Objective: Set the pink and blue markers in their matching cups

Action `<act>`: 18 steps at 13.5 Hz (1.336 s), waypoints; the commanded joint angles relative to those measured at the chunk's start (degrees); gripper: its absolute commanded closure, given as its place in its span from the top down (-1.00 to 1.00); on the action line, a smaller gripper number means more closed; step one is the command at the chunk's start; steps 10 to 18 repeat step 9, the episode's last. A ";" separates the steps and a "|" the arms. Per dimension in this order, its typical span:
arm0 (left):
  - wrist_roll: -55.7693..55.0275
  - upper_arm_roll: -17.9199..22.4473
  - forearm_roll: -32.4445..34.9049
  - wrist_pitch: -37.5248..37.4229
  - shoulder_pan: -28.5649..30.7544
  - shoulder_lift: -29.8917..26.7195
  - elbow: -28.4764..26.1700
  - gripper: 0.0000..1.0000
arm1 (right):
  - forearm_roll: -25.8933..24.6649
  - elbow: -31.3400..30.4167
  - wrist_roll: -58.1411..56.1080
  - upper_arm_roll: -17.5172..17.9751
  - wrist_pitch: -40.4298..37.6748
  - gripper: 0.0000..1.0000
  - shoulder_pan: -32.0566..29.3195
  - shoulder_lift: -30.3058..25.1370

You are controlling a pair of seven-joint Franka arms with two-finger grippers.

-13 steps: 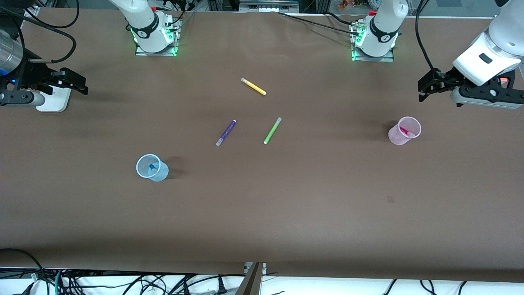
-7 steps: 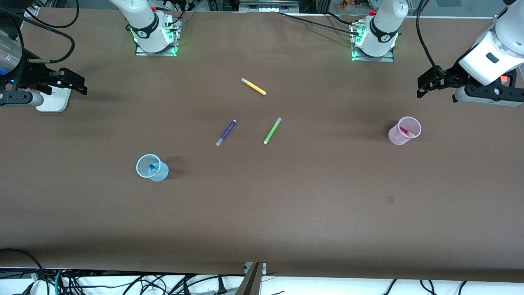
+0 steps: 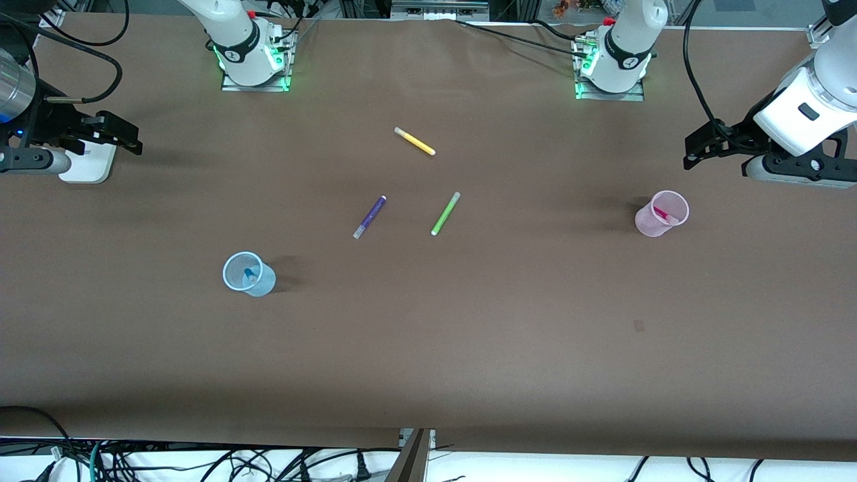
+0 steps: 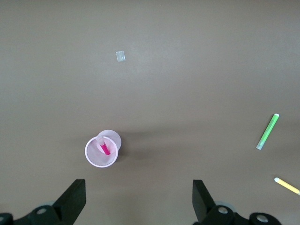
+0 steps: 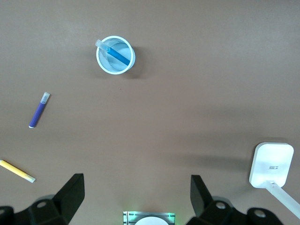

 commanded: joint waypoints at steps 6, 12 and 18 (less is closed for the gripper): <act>-0.30 0.03 -0.09 -1.96 0.99 2.52 4.76 1.00 | -0.47 1.47 0.17 0.09 -1.29 1.00 -0.26 0.44; -0.21 0.03 -0.18 -1.96 1.17 2.52 4.76 1.00 | -0.39 1.47 0.34 -0.17 -1.37 1.00 -0.35 0.44; -0.21 0.03 -0.18 -1.96 1.17 2.52 4.76 1.00 | -0.39 1.47 0.34 -0.17 -1.37 1.00 -0.35 0.44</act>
